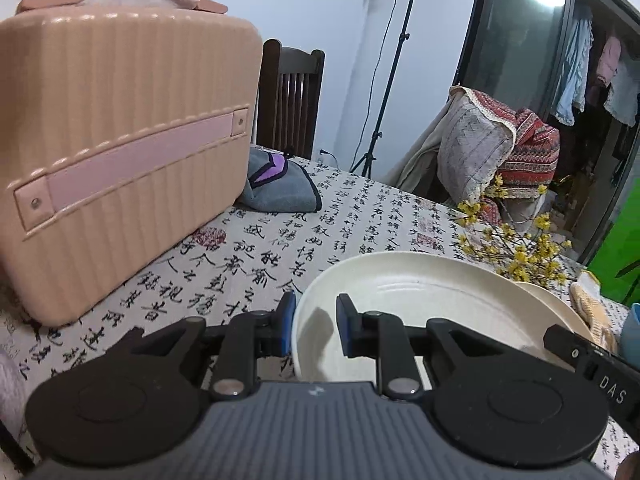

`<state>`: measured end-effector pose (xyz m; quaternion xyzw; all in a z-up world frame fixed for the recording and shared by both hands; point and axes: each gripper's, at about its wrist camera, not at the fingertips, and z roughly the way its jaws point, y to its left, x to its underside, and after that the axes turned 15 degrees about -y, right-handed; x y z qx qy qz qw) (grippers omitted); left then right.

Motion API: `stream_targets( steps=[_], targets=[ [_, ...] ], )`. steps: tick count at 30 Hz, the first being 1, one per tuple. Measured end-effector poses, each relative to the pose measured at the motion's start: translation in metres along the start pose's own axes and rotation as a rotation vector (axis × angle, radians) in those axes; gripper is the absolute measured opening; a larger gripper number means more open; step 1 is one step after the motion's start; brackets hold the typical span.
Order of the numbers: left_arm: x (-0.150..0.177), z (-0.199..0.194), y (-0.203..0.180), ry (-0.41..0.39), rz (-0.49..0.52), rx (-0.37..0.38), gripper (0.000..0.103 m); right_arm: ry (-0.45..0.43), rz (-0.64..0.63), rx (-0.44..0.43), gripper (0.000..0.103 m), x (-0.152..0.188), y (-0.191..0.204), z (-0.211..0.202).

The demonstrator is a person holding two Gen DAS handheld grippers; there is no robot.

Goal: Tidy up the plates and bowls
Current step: 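Carry the held cream plate back toward the blue bowls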

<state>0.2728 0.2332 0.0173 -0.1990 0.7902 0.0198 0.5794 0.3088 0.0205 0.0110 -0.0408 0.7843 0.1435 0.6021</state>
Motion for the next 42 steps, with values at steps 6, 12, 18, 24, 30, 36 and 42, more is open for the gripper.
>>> stream_targets(
  steps=[6, 12, 18, 24, 30, 36, 42],
  targets=[
    [0.005, -0.019, 0.006, -0.010, -0.010, -0.001, 0.021, -0.033, -0.013, -0.013, 0.009, -0.004, 0.006, -0.021],
    [0.004, -0.037, 0.012, -0.026, -0.036, 0.010, 0.021, -0.063, -0.016, -0.024, 0.009, -0.005, 0.009, -0.039],
    [0.002, -0.053, 0.018, -0.047, -0.061, 0.025, 0.021, -0.087, -0.014, -0.041, 0.009, -0.004, 0.010, -0.055],
    [0.002, -0.066, 0.018, -0.078, -0.055, 0.036, 0.021, -0.109, -0.011, -0.045, 0.009, -0.002, 0.010, -0.068],
    [0.006, -0.076, 0.014, -0.093, -0.048, 0.046, 0.021, -0.125, -0.010, -0.047, 0.009, -0.001, 0.006, -0.078],
    [0.009, -0.086, 0.011, -0.112, -0.053, 0.065, 0.021, -0.136, -0.006, -0.041, 0.009, 0.000, -0.001, -0.088],
    [0.010, -0.098, 0.004, -0.137, -0.047, 0.068, 0.021, -0.145, 0.006, -0.038, 0.009, 0.001, -0.008, -0.099]
  ],
)
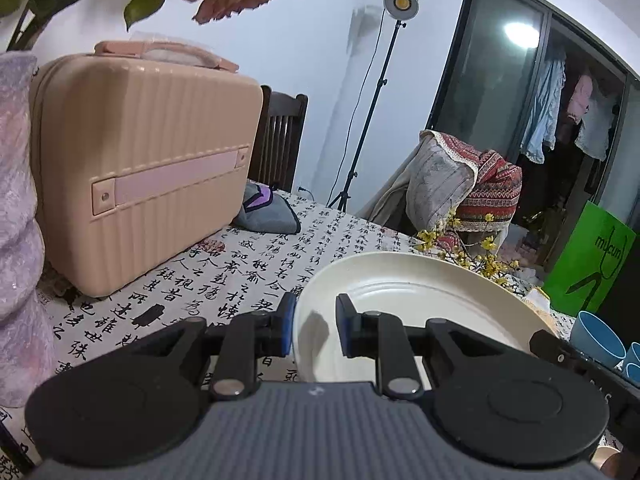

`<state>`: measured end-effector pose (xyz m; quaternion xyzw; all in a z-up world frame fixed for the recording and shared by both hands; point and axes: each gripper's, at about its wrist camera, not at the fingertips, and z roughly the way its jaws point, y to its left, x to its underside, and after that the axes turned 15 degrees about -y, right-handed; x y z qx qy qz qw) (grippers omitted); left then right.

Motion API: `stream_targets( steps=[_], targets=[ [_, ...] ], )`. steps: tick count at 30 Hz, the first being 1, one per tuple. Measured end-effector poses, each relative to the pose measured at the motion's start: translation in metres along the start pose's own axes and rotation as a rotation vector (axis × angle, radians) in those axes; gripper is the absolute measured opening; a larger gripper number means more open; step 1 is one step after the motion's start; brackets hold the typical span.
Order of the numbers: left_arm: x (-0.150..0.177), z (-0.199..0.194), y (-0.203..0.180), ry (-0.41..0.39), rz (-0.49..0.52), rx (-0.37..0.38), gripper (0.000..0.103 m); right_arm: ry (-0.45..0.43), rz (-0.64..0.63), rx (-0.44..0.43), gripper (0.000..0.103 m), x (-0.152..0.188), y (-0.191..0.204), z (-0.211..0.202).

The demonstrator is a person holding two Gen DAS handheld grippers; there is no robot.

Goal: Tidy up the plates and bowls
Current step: 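Carry the held cream plate back toward the blue bowls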

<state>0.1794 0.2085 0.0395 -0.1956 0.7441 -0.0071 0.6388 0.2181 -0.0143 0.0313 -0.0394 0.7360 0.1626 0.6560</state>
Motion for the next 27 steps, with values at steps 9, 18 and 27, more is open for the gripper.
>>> stream_targets(
  steps=[9, 18, 27],
  targets=[
    [0.004, -0.015, -0.009, -0.015, -0.004, 0.005, 0.021, -0.008, 0.012, 0.002, 0.009, -0.001, -0.010, -0.018],
    [0.006, -0.029, -0.022, -0.032, 0.011, 0.019, 0.021, -0.016, 0.024, 0.010, 0.009, -0.003, -0.022, -0.034],
    [0.006, -0.045, -0.035, -0.050, 0.021, 0.031, 0.021, -0.030, 0.036, 0.014, 0.009, -0.007, -0.034, -0.050]
  ],
)
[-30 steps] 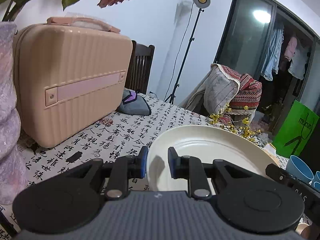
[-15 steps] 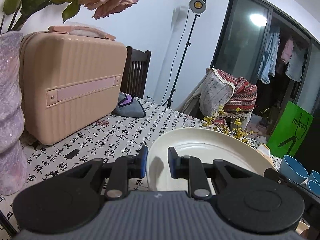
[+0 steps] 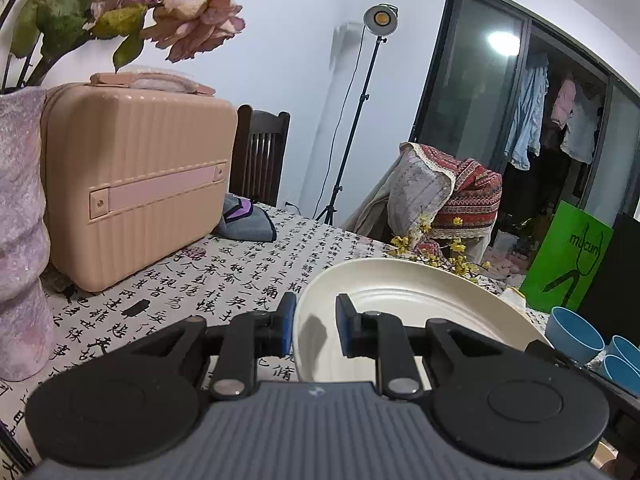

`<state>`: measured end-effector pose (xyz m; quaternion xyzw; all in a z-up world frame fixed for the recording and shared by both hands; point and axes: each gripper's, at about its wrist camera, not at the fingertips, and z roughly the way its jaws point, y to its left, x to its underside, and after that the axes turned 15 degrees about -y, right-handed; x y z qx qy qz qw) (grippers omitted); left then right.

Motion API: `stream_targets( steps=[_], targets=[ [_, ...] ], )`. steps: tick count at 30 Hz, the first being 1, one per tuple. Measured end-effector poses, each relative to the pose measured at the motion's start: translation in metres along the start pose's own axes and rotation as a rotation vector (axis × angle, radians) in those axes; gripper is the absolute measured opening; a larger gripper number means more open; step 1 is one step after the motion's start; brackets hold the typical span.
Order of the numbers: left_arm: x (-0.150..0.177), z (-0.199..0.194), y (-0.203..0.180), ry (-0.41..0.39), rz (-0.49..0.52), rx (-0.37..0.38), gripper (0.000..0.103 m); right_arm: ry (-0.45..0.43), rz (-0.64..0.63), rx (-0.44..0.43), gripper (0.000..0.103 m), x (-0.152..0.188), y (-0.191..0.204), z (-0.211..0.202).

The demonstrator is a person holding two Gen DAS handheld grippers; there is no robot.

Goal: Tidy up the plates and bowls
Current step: 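Carry the held cream plate back toward the blue bowls, then carry the held cream plate past the yellow flowers toward the blue bowls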

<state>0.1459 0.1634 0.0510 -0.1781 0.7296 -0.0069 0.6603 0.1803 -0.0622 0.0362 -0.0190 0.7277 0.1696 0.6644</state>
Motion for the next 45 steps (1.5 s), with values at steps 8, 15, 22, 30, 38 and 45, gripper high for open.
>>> stream_targets(
  steps=[8, 15, 22, 30, 38, 45],
  targets=[
    [0.001, -0.012, -0.013, -0.009, 0.002, 0.011, 0.021, -0.015, 0.006, 0.006, 0.009, -0.006, -0.011, -0.015],
    [0.002, -0.024, -0.025, -0.024, 0.012, 0.017, 0.021, -0.022, 0.010, 0.011, 0.009, -0.009, -0.021, -0.026],
    [0.004, -0.034, -0.035, -0.029, 0.018, 0.026, 0.021, -0.031, 0.017, 0.016, 0.009, -0.012, -0.030, -0.038],
    [0.008, -0.044, -0.048, -0.032, 0.028, 0.035, 0.021, -0.039, 0.029, 0.025, 0.009, -0.014, -0.043, -0.050],
    [0.013, -0.051, -0.061, -0.032, 0.029, 0.047, 0.021, -0.045, 0.030, 0.039, 0.009, -0.016, -0.055, -0.063],
    [0.019, -0.055, -0.072, -0.023, 0.034, 0.062, 0.021, -0.051, 0.035, 0.055, 0.009, -0.016, -0.068, -0.072]
  ],
)
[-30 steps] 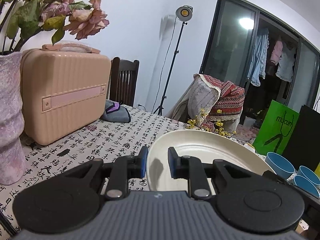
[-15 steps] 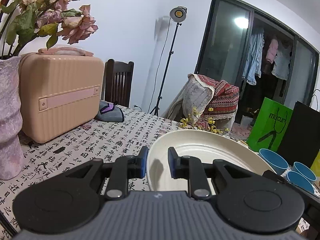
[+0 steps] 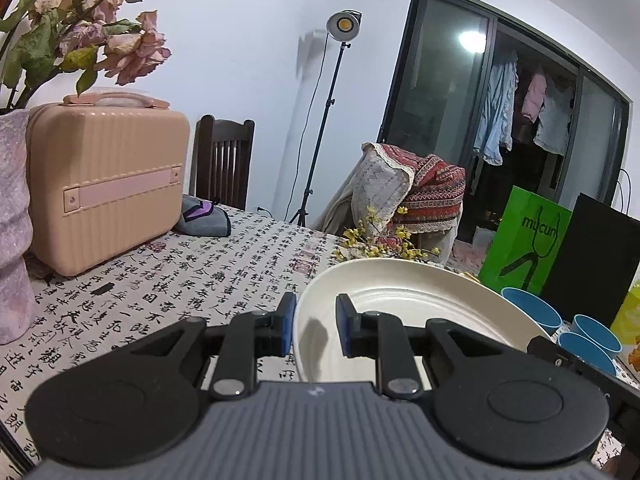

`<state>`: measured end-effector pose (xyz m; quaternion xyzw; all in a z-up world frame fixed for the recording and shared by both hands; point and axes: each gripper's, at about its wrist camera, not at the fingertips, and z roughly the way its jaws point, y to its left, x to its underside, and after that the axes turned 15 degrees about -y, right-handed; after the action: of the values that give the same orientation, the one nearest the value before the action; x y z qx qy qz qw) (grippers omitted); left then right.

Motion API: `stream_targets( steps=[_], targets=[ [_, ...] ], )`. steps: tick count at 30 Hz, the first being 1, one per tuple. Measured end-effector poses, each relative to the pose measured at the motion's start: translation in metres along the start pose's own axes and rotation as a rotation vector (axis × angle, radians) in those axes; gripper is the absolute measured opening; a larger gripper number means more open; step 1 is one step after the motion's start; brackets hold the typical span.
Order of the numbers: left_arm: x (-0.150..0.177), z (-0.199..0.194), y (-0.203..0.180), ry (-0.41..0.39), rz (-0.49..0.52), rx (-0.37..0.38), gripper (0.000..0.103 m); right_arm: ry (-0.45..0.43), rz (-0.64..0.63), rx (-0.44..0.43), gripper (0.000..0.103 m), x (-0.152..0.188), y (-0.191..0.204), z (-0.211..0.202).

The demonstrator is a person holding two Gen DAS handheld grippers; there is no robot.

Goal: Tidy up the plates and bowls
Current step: 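Carry the held cream plate past the yellow flowers toward the blue bowls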

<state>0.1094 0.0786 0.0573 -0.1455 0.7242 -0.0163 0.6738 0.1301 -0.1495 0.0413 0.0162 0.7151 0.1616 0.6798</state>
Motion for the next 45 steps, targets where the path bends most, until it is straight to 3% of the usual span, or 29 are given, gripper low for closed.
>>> stream_targets(
  steps=[45],
  targets=[
    [0.033, -0.013, -0.061, 0.048, 0.034, 0.090, 0.021, -0.001, 0.010, 0.091, 0.009, 0.001, -0.069, -0.030]
  ],
)
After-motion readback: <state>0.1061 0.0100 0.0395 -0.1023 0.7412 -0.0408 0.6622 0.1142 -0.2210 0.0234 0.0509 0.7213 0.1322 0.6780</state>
